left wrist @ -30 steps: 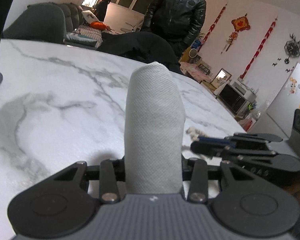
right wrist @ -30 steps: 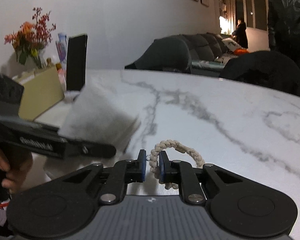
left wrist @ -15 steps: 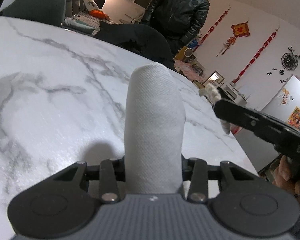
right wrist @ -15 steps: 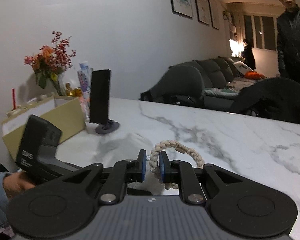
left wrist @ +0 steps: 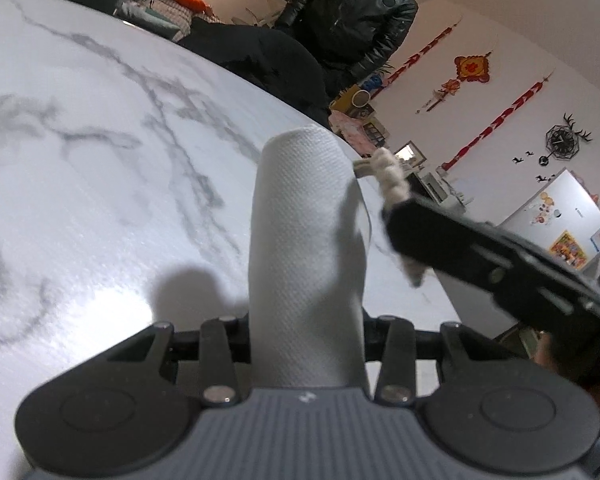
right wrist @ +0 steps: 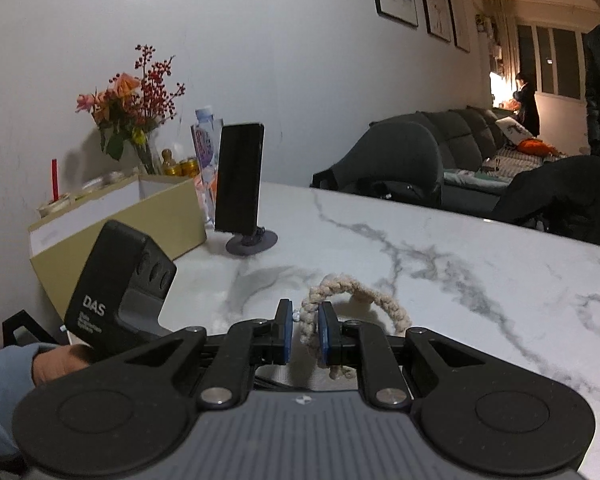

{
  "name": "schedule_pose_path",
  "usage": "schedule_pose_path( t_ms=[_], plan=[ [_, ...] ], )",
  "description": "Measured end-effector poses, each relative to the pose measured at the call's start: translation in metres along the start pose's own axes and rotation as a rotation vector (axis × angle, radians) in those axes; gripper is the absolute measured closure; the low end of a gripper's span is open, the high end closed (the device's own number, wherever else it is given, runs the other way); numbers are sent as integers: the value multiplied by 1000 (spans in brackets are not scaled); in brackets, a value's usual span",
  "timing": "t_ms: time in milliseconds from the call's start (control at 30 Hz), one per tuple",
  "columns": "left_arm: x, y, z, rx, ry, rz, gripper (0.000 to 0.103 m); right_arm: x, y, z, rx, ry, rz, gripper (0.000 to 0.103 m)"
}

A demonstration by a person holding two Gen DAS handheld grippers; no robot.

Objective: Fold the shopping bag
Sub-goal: 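Carry the braided loop to the roll while the left gripper holds it upright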

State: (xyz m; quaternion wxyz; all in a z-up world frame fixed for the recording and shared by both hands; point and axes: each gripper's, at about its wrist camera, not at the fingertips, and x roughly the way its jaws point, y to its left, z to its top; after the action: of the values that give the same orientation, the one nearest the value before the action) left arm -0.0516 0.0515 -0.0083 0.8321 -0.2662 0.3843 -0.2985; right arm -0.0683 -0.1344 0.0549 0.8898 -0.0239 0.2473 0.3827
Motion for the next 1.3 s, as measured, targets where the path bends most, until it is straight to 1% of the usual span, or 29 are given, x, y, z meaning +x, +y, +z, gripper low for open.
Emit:
schedule_pose_path(
  t_ms=[200,400,467,600,700,800,867,933,1033,1167,1300],
  plan=[
    [7,5,0,-37,14,-25,65,4,-6,-6,25,17,1,89],
    [13,6,1,-86,11,-57,65,1,-9,-3,63,14,1,87],
    [14,6,1,-102,5,-72,65,-3,-11,-2,84,3,6,81],
    [15,7,4,-126,-5,-81,65,-11,-16,-2,125,-36,21,80],
    [12,14,3,-144,-14,-79,66,-13,-23,-4,174,-62,13,80],
    [9,16,1,-140,-27,-61,66,-10,-31,-7,226,-61,15,80],
    [9,13,2,-116,-35,-44,66,-8,-36,-11,255,-56,14,81],
    [3,6,2,-71,-45,-10,66,-7,-39,-14,284,-54,30,81],
    [-5,-9,4,54,-62,73,66,-5,-41,-20,331,-61,74,81],
    [-9,-30,6,222,-87,217,66,-1,-44,-27,422,-72,108,80],
    [-4,-55,6,388,-65,327,66,-5,-45,-34,483,-92,113,80]
  ],
)
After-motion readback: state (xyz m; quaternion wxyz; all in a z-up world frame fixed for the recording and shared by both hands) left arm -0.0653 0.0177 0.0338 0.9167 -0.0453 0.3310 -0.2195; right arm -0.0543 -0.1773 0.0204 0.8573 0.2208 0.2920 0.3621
